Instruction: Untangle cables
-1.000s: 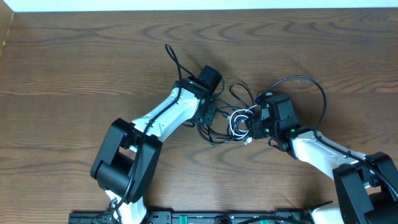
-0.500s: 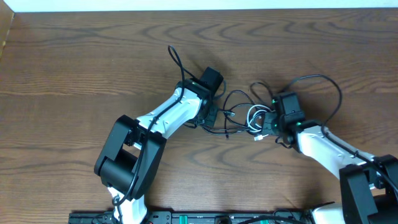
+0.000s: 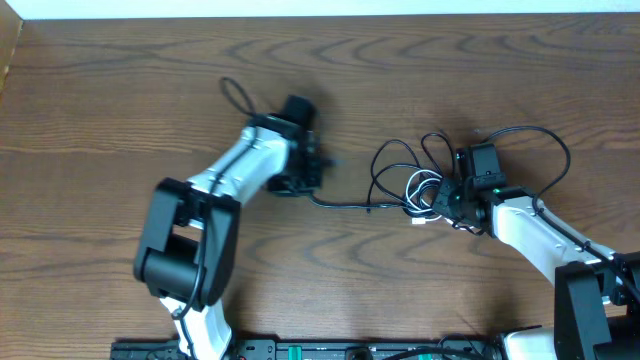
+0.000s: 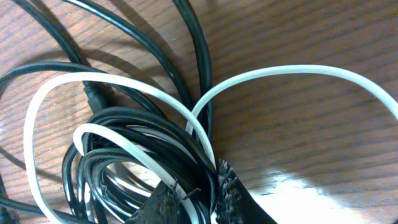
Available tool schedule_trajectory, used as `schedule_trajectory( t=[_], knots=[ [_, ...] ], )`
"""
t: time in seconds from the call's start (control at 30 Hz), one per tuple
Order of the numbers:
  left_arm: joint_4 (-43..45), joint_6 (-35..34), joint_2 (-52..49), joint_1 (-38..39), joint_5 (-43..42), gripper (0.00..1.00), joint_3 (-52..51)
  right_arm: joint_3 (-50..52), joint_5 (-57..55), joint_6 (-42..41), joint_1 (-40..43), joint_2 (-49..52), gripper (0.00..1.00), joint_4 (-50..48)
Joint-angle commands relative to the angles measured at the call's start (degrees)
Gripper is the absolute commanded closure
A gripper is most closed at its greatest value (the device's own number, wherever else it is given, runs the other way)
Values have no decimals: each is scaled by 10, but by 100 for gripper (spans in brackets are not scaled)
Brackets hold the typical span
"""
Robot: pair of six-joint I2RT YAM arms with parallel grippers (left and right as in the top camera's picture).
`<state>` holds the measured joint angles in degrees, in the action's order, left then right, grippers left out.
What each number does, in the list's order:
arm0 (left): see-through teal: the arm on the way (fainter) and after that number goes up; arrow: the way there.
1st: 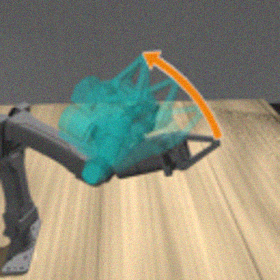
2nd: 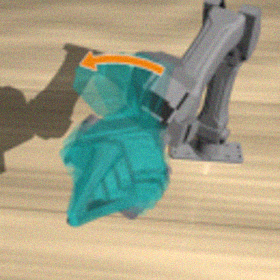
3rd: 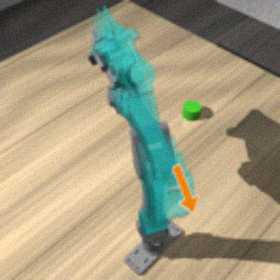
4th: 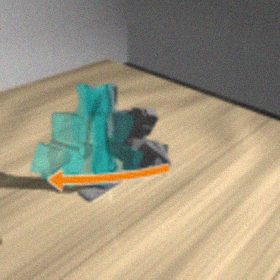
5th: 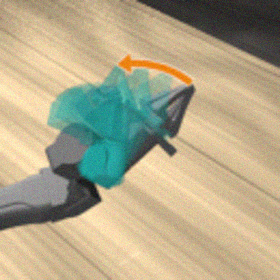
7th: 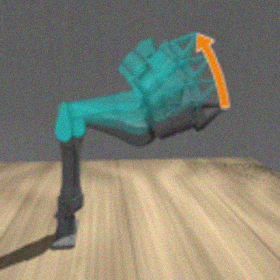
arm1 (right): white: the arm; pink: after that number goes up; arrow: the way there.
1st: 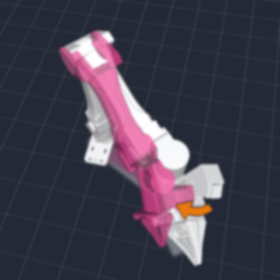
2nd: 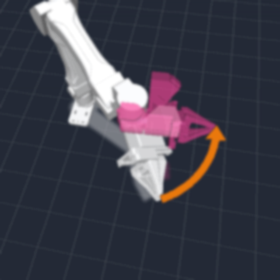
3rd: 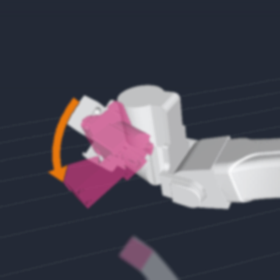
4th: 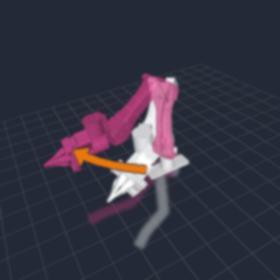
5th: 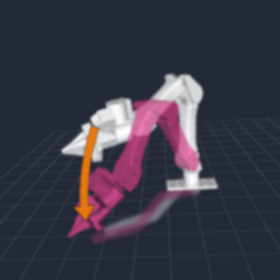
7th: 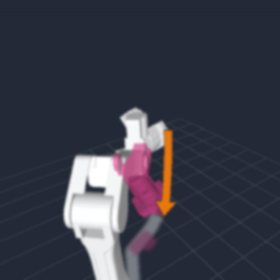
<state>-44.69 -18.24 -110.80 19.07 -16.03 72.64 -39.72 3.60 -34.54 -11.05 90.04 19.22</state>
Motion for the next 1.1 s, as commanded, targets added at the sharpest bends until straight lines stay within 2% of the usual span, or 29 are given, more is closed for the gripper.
schedule_trajectory(
  t=[0.0, 0.1, 0.23, 0.3, 0.37, 0.47, 0.57, 0.63, 0.73, 0.8, 0.9, 1.07],
  knots=[
    [-7, -3, -3, -57, -43, 78, -5, 16, -40, -5, 16, 22, 85, 17],
    [-12, -3, -3, -76, -43, 76, -5, 11, 1, 27, 16, 22, 82, 7],
    [-13, 20, -3, -84, -43, 66, -5, -26, 66, 74, 16, 21, 67, 37],
    [-12, 21, -3, -84, -43, 56, -5, -56, 87, 83, 16, 21, 59, 78],
    [-9, 21, -3, -84, -43, 52, -5, -92, 93, 92, 16, 21, 54, 127],
    [-2, 21, -3, -84, -43, 50, -5, -144, 92, 117, 16, 21, 50, 200],
    [1, 23, -3, -84, -44, 51, -5, -184, 92, 147, 16, 21, 49, 257],
    [1, 58, -3, -84, -71, 52, -5, -194, 92, 149, 16, 21, 49, 279],
    [1, 89, -3, -82, -104, 51, -5, -194, 92, 149, 16, 21, 55, 292],
    [2, 98, -3, -80, -104, 52, -5, -194, 92, 149, 16, 21, 59, 294],
    [2, 125, -3, -70, -106, 52, -5, -193, 78, 152, 16, 21, 59, 274],
    [-1, 167, -3, -39, -134, 52, -5, -191, 78, 249, 10, 21, 57, 242]
  ],
)
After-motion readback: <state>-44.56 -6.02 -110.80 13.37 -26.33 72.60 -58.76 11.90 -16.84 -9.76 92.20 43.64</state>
